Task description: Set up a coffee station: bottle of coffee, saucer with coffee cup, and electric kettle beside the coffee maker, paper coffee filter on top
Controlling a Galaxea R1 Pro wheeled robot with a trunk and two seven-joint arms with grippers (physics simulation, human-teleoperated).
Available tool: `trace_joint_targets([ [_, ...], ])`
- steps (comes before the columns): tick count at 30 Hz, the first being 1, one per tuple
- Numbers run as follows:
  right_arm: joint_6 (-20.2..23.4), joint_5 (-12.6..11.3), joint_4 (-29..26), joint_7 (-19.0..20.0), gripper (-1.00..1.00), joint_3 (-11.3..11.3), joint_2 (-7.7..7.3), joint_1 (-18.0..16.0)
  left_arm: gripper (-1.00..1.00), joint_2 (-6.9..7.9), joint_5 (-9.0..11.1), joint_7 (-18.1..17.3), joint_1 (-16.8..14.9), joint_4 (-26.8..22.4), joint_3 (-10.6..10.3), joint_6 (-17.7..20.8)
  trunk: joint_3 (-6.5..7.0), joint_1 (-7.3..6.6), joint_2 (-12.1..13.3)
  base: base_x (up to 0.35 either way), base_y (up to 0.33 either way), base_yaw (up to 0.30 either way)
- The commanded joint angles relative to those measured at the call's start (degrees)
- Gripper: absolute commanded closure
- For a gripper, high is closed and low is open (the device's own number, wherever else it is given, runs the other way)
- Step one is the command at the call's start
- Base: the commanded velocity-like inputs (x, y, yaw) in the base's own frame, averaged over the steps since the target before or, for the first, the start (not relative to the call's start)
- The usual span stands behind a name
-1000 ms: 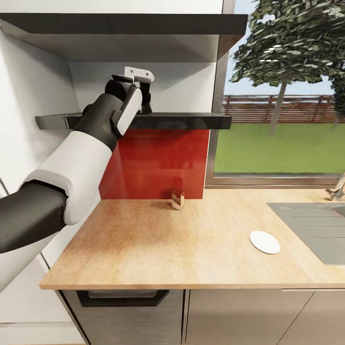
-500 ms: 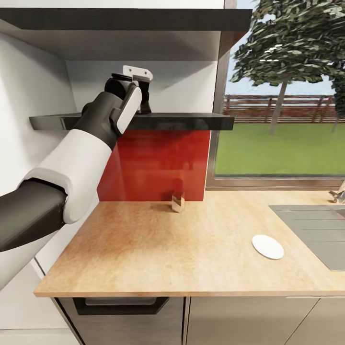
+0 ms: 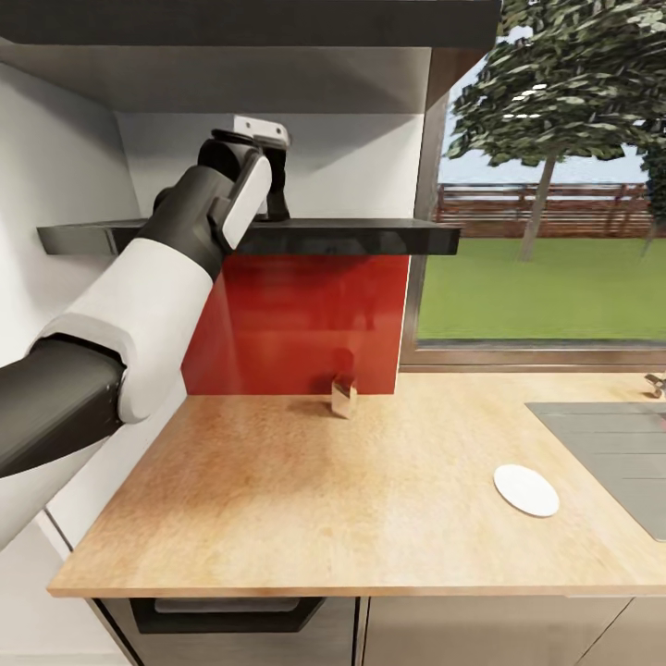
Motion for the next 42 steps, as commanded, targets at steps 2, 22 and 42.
trace_joint_targets([
  [2, 0.2, 0.6, 0.0, -0.1, -1.00, -0.4, 0.00, 0.0, -1.00, 0.00, 0.6, 0.5, -0.2, 0.0, -0.1, 0.1, -0.14, 0.04, -0.1, 0.004, 0.000, 0.000],
  [22, 0.2, 0.6, 0.0, -0.1, -1.00, -0.5, 0.72, 0.0, -1.00, 0.07, 0.3, 0.8, 1.7, -0.8, -0.3, -0.3, -0.14, 0.04, -0.1, 0.045, 0.000, 0.000],
  [42, 0.2, 0.7, 0.0, -0.2, -1.00, -0.5, 0.35, 0.4, -1.00, 0.10, 0.2, 0.6, 1.7, -3.2, 0.1, 0.3, -0.14, 0.04, -0.1, 0.003, 0.000, 0.000],
])
